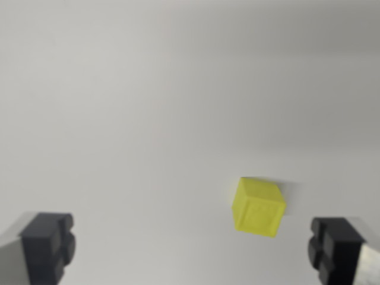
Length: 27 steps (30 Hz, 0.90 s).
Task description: Pick yellow cube
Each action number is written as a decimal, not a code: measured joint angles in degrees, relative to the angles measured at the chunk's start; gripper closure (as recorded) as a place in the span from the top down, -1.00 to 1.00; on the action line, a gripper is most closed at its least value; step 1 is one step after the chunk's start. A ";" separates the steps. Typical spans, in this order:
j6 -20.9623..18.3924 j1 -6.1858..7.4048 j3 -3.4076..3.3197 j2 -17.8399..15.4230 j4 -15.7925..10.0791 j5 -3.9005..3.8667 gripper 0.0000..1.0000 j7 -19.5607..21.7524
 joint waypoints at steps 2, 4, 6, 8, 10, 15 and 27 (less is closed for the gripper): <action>0.00 0.00 0.00 0.00 0.00 0.00 1.00 0.00; 0.03 -0.01 0.00 -0.03 -0.04 0.00 1.00 0.00; 0.34 -0.08 -0.02 -0.17 -0.43 0.00 1.00 0.13; 1.00 -0.23 -0.02 -0.47 -1.32 0.00 1.00 0.22; 1.88 -0.40 -0.02 -0.80 -2.46 0.00 1.00 0.29; 4.31 -0.84 -0.02 -1.49 -5.38 0.00 1.00 0.50; 9.83 -1.89 -0.02 -2.68 -11.64 0.00 1.00 0.92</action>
